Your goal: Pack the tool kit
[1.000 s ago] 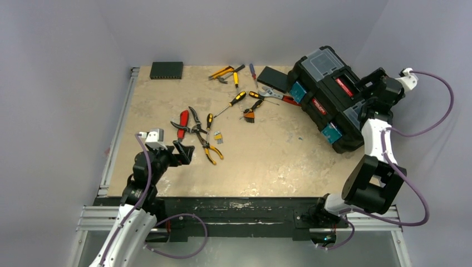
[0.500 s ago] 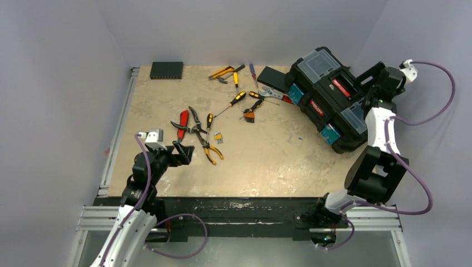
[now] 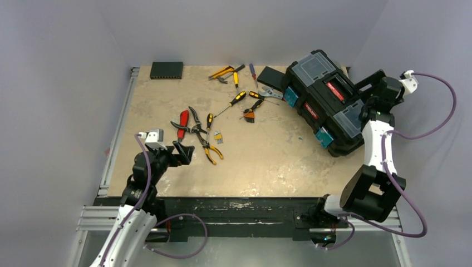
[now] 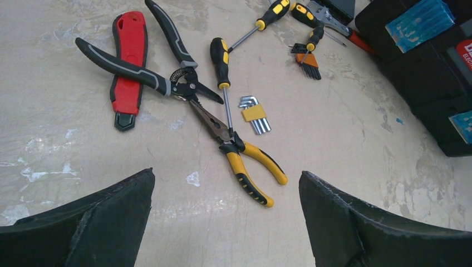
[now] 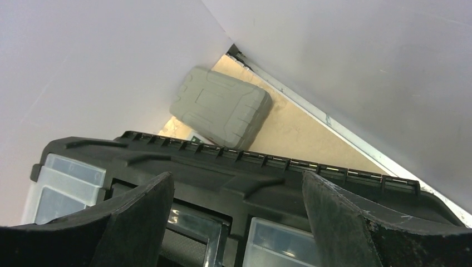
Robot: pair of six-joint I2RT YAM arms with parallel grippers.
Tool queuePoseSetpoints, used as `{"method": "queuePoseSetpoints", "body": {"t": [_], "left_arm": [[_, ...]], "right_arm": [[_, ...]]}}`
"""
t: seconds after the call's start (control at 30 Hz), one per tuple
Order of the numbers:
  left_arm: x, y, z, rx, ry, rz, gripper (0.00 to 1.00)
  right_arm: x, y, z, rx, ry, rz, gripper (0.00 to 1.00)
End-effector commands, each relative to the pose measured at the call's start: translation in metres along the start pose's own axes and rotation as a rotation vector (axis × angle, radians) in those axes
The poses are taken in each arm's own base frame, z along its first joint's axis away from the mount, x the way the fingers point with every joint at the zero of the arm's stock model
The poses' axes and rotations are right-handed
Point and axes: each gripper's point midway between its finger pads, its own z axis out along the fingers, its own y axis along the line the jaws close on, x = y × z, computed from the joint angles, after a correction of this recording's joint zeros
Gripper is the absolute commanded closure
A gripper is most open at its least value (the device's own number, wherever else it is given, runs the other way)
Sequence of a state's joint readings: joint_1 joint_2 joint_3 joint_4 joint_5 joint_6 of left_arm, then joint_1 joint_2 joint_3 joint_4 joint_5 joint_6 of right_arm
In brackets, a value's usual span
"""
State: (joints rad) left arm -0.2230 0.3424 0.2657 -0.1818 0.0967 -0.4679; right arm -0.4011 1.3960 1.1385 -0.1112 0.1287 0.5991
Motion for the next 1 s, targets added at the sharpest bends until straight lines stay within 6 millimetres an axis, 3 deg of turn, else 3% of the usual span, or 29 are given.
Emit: {"method": "queuePoseSetpoints", "body": {"t": [0.0, 0.17, 0.3, 0.53, 0.7, 0.8, 0.97], "left_arm": [[-0.005, -0.001, 0.0, 0.002, -0.022, 0.008, 0.02], [-0.004, -0.004, 0.002, 0.025, -0.015, 0.013, 0.02], [-0.003, -0.014, 0.005, 0.079, -0.005, 0.018, 0.01], [-0.015, -0.045, 0.011, 0.144, 0.045, 0.007, 0.01], [-0.026, -0.077, 0.025, 0.187, 0.059, -0.009, 0.01], [-0.03, -0.108, 0.038, 0.24, 0.057, 0.007, 0.01], [-0.03, -0.154, 0.056, 0.327, 0.089, -0.002, 0.01]], "right_arm": [[0.181, -0.094, -0.065, 0.326, 0.634, 0.045, 0.15], [0.181, -0.073, -0.084, 0.222, 0.63, 0.058, 0.16], [0.149, -0.061, -0.086, 0.216, 0.556, 0.017, 0.13], [0.089, -0.066, -0.062, 0.237, 0.401, -0.026, 0.12], [0.068, -0.054, -0.035, 0.208, 0.397, -0.05, 0.12], [0.068, -0.061, -0.023, 0.255, 0.448, -0.046, 0.12], [0.101, -0.085, -0.022, 0.272, 0.575, 0.059, 0.13]]}}
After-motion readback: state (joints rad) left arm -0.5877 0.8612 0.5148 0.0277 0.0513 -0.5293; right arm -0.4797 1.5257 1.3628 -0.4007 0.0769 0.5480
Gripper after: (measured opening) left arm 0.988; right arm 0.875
